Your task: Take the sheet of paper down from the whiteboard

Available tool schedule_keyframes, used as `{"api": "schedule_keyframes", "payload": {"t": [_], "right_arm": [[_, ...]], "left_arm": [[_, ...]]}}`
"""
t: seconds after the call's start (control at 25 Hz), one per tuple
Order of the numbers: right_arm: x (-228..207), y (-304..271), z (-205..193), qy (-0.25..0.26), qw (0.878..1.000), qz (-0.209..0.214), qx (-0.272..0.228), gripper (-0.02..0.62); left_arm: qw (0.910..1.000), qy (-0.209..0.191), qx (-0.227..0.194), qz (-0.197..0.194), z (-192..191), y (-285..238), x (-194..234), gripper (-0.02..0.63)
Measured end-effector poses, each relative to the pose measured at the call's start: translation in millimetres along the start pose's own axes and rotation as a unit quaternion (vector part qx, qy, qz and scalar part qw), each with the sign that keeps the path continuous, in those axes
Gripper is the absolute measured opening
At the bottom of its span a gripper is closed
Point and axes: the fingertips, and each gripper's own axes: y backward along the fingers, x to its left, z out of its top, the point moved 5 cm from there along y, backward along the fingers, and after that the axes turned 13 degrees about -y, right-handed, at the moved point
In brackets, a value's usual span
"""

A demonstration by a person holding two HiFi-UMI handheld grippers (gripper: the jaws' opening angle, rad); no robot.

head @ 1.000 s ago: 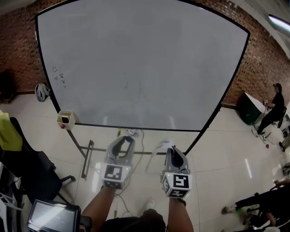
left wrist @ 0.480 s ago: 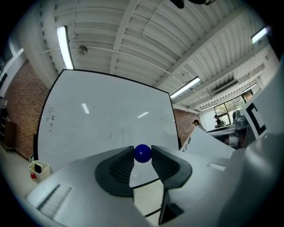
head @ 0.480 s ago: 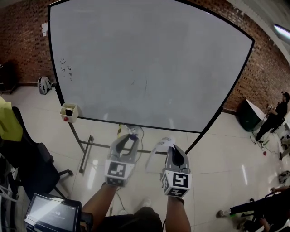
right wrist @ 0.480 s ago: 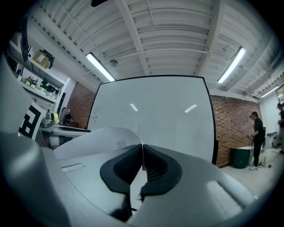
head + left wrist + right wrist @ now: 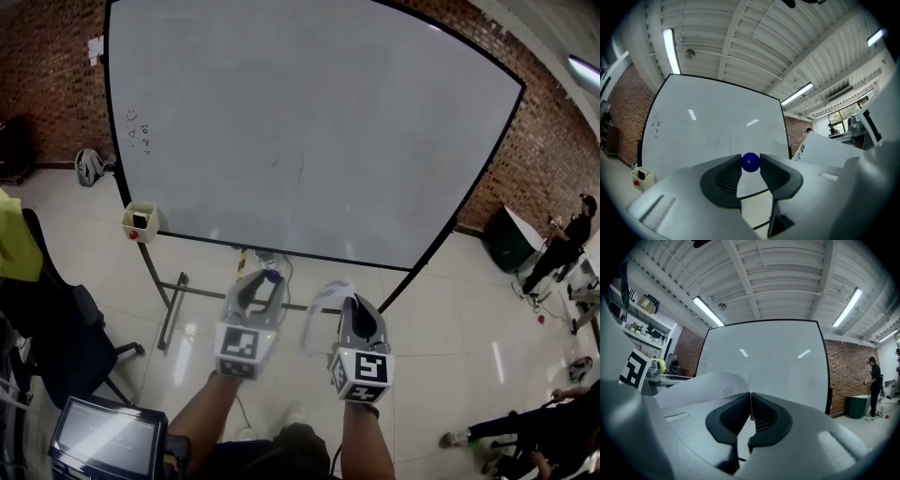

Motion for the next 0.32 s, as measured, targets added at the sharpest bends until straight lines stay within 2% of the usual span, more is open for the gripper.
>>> {"api": "schedule_keyframes", "payload": {"t": [0.32], "right_arm": [[10.7,-0.8,-4.0,0.004,1.0,0.011,-0.004,0.014]], "left_arm": [[1.0,0.001,0.003,-0.005,-3.3,2.2,1.5,0.124]]}}
